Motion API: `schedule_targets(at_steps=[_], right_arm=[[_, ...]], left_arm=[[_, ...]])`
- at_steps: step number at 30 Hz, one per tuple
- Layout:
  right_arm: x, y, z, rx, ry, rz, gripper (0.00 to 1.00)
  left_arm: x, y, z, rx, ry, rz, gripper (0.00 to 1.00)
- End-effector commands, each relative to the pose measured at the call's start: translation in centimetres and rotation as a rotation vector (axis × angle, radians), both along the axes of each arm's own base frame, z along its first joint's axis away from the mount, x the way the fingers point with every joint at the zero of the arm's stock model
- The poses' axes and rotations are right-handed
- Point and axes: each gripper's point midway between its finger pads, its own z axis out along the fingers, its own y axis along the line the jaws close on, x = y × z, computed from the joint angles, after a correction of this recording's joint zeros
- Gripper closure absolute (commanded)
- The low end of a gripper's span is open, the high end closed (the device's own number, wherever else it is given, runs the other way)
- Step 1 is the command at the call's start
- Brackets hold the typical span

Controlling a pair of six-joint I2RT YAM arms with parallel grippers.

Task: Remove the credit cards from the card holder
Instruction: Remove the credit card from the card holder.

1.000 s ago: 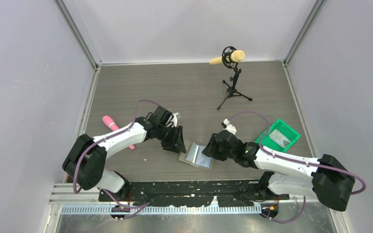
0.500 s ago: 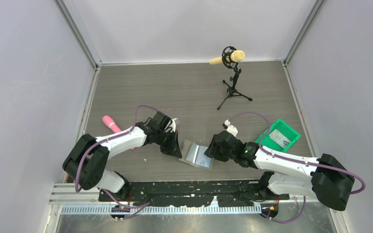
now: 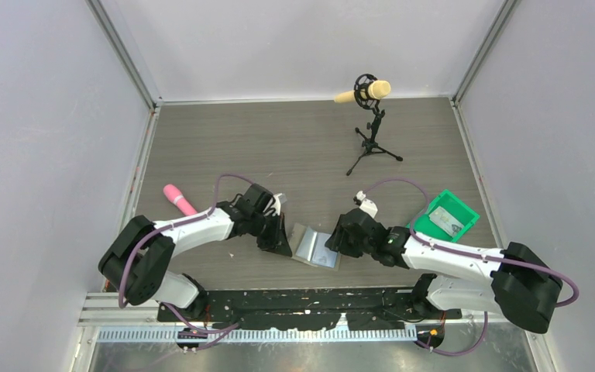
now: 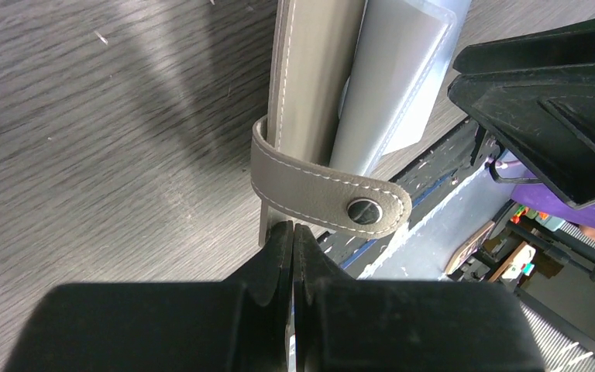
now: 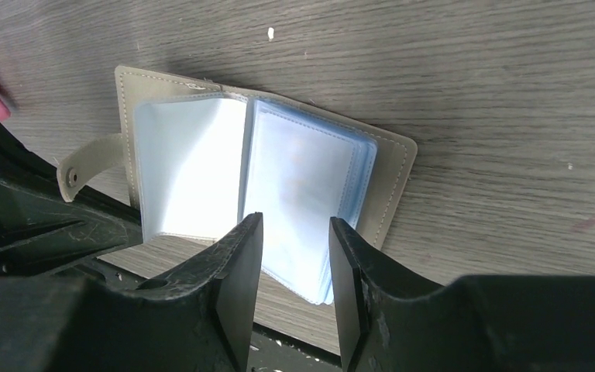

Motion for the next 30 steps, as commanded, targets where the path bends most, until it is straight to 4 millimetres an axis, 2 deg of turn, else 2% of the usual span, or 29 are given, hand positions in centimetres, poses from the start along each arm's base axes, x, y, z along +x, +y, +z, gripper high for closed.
schedule_targets(at_steps=[1,21,24,30], right_arm=[[1.0,1.0,1.0,0.034,-0.041,-0.009,0.56],[0.7,1.2,-0.5,-0.009,0.021,-0.013,0.54],[0.8,1.6,-0.4,0.004,0.021,-0.007,0.54],[1.5,3.4,1.2,0.143,-0.039,-0.008,0.55]], left_arm=[[0.2,-0.9,0.7,-0.053,-0.026,-0.006,1.00],[-0.5,-0.9,-1.1,-0.037,0.004,-0.004,1.00],[-0.6,-1.0,-1.2,-0.037,0.007,-0.003,1.00],[-0.7,-0.9,-1.4,-0.037,0.009,-0.003,1.00]])
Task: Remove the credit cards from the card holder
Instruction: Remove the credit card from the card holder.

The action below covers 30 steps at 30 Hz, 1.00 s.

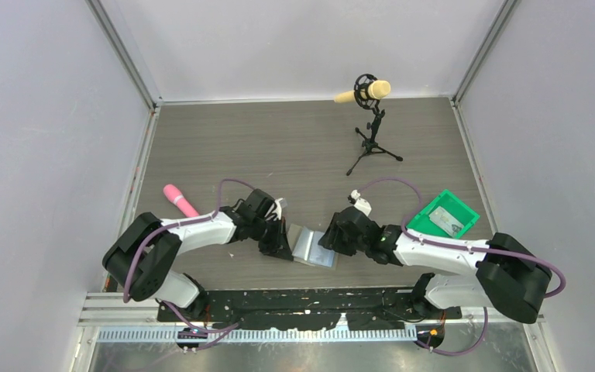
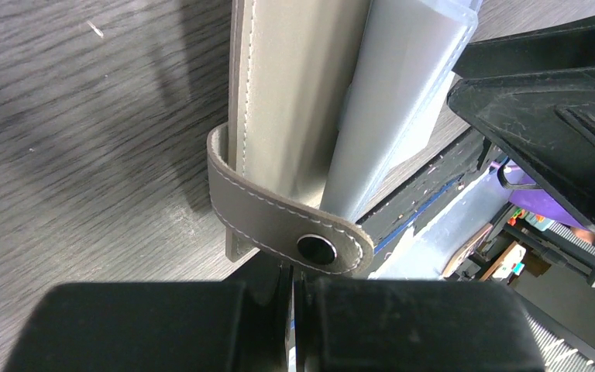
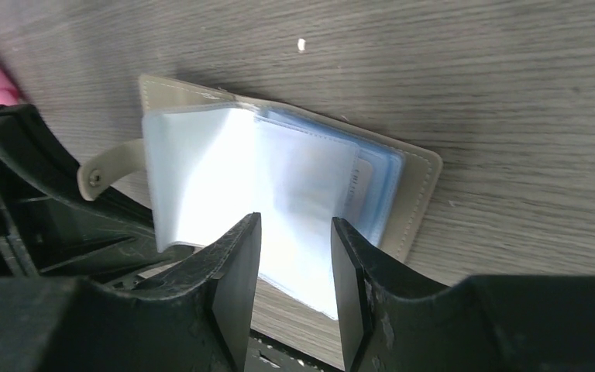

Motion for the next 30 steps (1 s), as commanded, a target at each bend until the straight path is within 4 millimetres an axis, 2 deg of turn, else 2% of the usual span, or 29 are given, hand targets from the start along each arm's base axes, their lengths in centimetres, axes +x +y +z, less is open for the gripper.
schedule_targets(at_steps=[1,9,15,16,17,18,19,22,30], right_arm=[[1.1,2.1,2.2,0.148,-0.069,-0.014,0.55],[1.1,3.3,3.3,0.246,-0.101,0.005,0.55],[1.2,3.6,3.7,0.253,-0.109,0.019,0.55],[0.9,2.9,2.9,0.209,-0.086,0.012,0.55],[1.3,2.6,3.4,0.188,-0.098,-0.009,0.53],[0.8,1.3,2.3,0.117,-0.061,-0.019,0.53],[1.0,1.0,2.7,0.102,-0.069,-0.033,0.52],[0.3,-0.4,2.1,0.050,-0.042,-0.052,0.50],[0.3,-1.0,1.7,0.043,-0.049,-0.070,0.51]], left_arm=[[0.1,-0.6,0.1,-0.030,-0.013,-0.013,1.00],[0.1,-0.6,0.2,-0.035,-0.015,-0.015,1.00],[-0.1,-0.7,0.4,-0.039,-0.011,-0.018,1.00],[-0.3,-0.8,0.4,-0.039,-0.009,-0.019,1.00],[-0.4,-0.8,0.4,-0.039,-0.008,-0.021,1.00],[-0.6,-0.9,0.4,-0.040,-0.008,-0.023,1.00],[-0.8,-1.1,0.5,-0.042,-0.007,-0.030,1.00],[-1.4,-1.7,0.5,-0.046,-0.002,-0.046,1.00],[-1.4,-2.1,0.6,-0.052,0.000,-0.036,1.00]])
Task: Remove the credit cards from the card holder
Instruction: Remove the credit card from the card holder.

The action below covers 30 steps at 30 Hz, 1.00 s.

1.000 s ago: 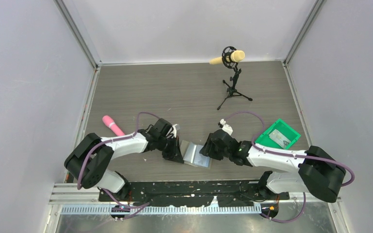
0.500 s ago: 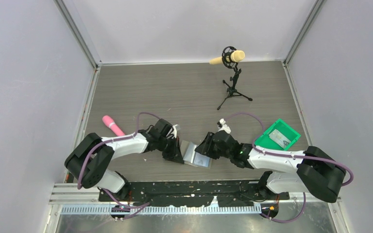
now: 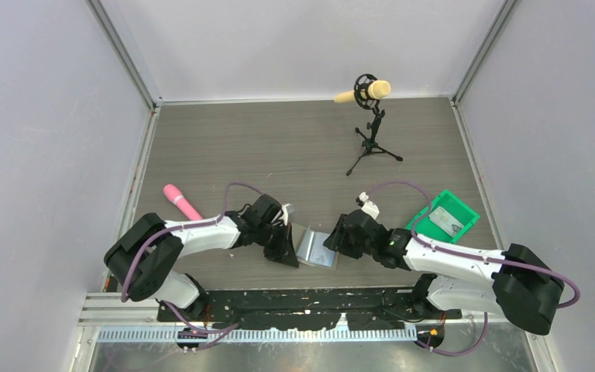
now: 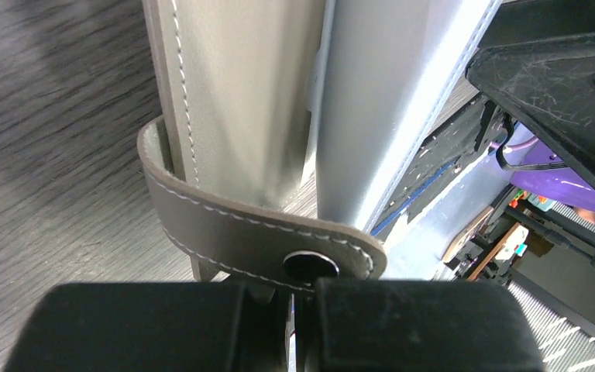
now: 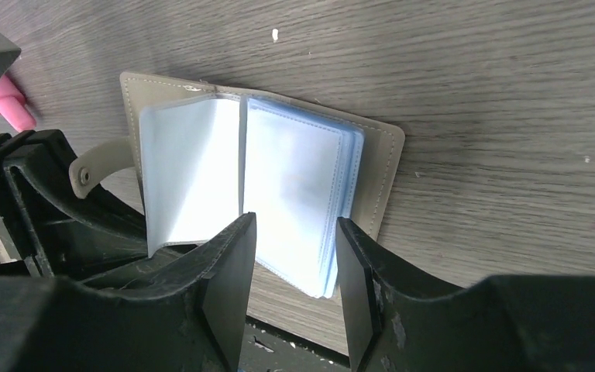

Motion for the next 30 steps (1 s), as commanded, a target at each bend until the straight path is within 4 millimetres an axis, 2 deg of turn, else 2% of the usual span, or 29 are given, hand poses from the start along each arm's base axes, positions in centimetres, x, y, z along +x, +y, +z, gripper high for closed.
schedule_targets(at_steps=[1,5,13,16,21,26,30], right_arm=[[0.8,0.1,0.7,0.008,-0.037,-0.029,0.51],[1.1,0.9,0.8,0.036,-0.048,-0.016,0.52],[1.0,1.0,-0.4,0.006,-0.024,-0.010,0.53],[1.1,0.8,-0.7,-0.006,-0.022,-0.015,0.53],[1.1,1.1,-0.9,-0.007,-0.018,-0.006,0.53],[1.1,1.1,-0.9,-0.009,-0.019,-0.005,0.53],[1.2,1.1,-0.9,-0.006,-0.023,-0.005,0.53]], left_arm=[[0.4,-0.7,0.6,-0.037,-0.017,0.006,1.00],[0.6,-0.2,1.7,-0.023,-0.051,0.008,0.99],[2.0,2.3,4.2,0.096,-0.165,0.048,0.54],[2.8,3.4,4.3,0.138,-0.193,0.068,0.44],[4.1,4.6,3.5,0.178,-0.186,0.087,0.41],[4.7,4.1,3.5,0.141,-0.196,0.058,0.41],[4.8,3.3,3.2,0.106,-0.192,0.038,0.49]])
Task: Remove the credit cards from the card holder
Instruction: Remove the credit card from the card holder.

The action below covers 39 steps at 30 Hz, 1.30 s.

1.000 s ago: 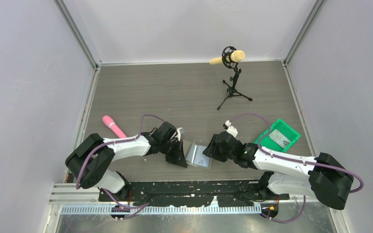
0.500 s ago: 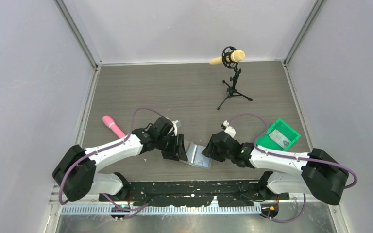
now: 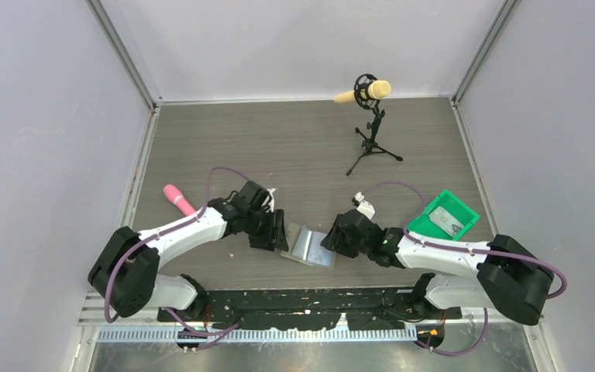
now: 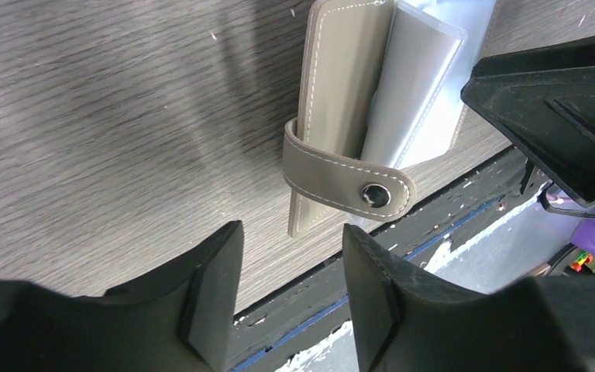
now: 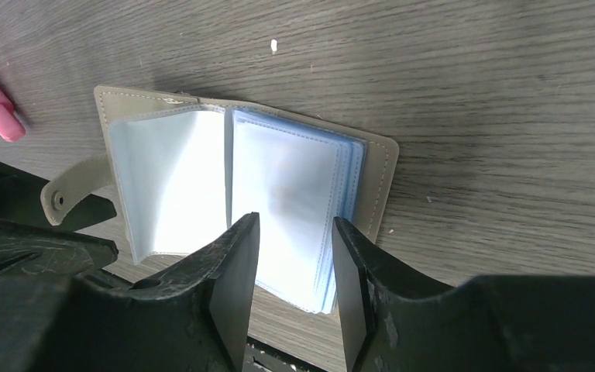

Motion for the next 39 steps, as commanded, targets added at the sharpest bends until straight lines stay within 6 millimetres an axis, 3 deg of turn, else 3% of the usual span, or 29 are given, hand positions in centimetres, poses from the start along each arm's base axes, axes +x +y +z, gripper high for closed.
schedule_targets(at_steps=[1,5,11,15,24,30,34,39], right_arm=[[0.6,0.4,0.5,0.008,-0.029,-0.002,0.53],[0.6,0.6,0.6,0.017,-0.034,-0.001,0.53],[0.6,0.9,0.9,0.050,-0.043,0.002,0.53],[0.9,1.9,1.5,0.102,-0.057,0.006,0.53],[0.9,2.6,1.8,0.134,-0.056,0.025,0.54],[1.1,5.0,4.3,0.231,-0.129,0.127,0.56],[0.8,7.2,5.6,0.301,-0.149,0.217,0.55],[0.8,8.8,5.8,0.332,-0.133,0.262,0.55]], left_arm=[[0.8,-1.5,0.8,-0.060,-0.030,-0.053,0.50],[0.4,-2.2,0.2,-0.099,0.003,-0.075,0.57],[-0.1,-3.1,0.2,-0.165,0.026,-0.081,0.85],[-0.3,-3.1,0.0,-0.167,0.038,-0.084,0.94],[-0.6,-3.0,-0.3,-0.173,0.050,-0.079,0.97],[-0.7,-3.1,-0.2,-0.178,0.051,-0.077,0.97],[-0.9,-2.9,-0.1,-0.177,0.062,-0.067,0.91],[-1.3,-2.3,0.1,-0.164,0.069,-0.038,0.80]])
